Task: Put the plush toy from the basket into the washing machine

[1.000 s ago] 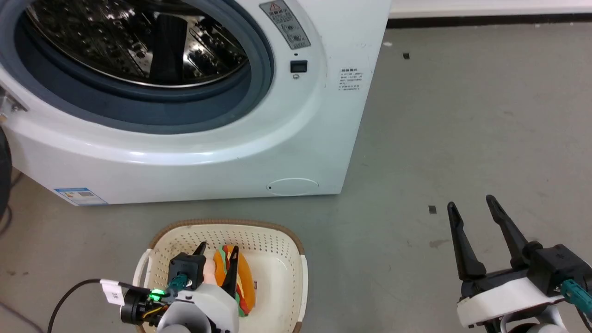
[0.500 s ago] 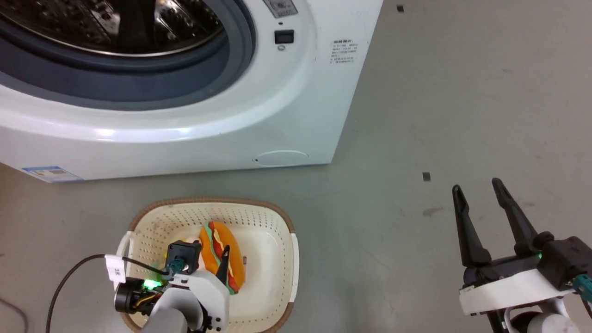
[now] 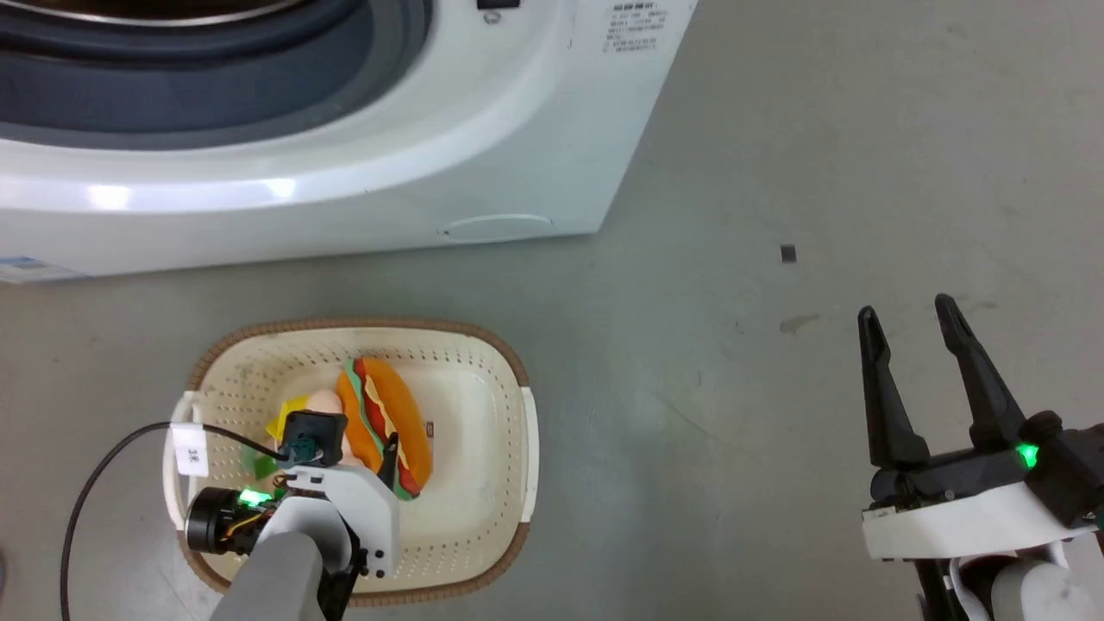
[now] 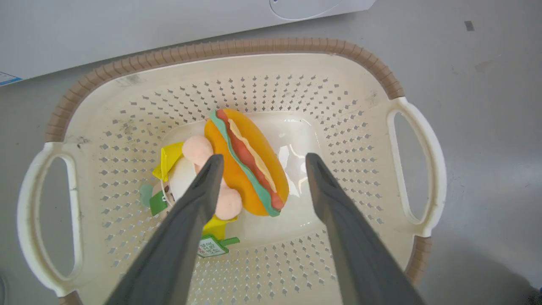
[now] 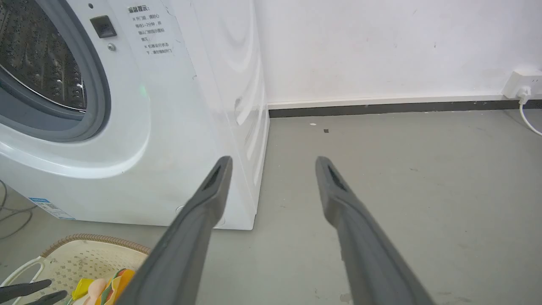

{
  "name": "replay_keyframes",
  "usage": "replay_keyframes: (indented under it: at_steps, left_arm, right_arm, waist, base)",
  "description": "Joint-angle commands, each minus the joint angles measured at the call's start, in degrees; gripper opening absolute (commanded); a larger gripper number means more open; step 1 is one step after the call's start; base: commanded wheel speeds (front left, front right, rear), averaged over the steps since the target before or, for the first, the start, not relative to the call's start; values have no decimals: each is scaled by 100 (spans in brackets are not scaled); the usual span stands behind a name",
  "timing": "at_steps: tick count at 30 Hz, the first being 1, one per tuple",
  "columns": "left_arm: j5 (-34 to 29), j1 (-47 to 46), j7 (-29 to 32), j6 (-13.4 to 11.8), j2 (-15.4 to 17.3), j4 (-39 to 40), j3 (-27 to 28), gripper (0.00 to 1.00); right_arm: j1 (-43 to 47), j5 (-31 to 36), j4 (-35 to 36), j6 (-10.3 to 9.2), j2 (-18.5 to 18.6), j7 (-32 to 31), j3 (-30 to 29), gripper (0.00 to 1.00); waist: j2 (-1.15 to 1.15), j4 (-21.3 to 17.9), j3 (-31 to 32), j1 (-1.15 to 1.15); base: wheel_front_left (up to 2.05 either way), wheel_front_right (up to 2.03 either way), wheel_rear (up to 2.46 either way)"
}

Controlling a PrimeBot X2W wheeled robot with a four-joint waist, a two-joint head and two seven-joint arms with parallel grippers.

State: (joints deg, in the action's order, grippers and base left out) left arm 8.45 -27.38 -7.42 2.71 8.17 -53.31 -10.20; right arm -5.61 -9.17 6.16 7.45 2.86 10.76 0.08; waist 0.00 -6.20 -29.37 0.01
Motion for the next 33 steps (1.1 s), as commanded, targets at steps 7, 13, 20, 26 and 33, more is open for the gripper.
replay_keyframes:
  at_steps: [7,13,20,26,33]
  left_arm:
    - [153,-520,-26,-14,169,-554,-92,100]
    - [266,-945,-23,8,255,-927,-162,100]
    - [389,-1450,39,-5,368,-1355,-253,100]
    - [553,-1830,163,41,435,-1721,-301,100]
    - [637,-2192,297,64,505,-2052,-430,100]
  right_arm:
    - [-202,-143,162,3,1,132,-1,100]
    - [-285,-233,267,3,1,204,-82,100]
    - [-378,-325,398,3,1,287,-114,100]
    - [-436,-391,496,3,1,359,-117,100]
    - [-507,-448,582,3,1,424,-121,100]
  waist:
    - [0,-146,-628,-1]
    - [0,-189,-1046,-1]
    - [0,-261,-1506,-1]
    - [0,-319,-1865,-1]
    - [0,-374,-2230,-1]
  base:
    - [0,0,0]
    - [0,0,0]
    - [0,0,0]
    - [0,0,0]
    - [0,0,0]
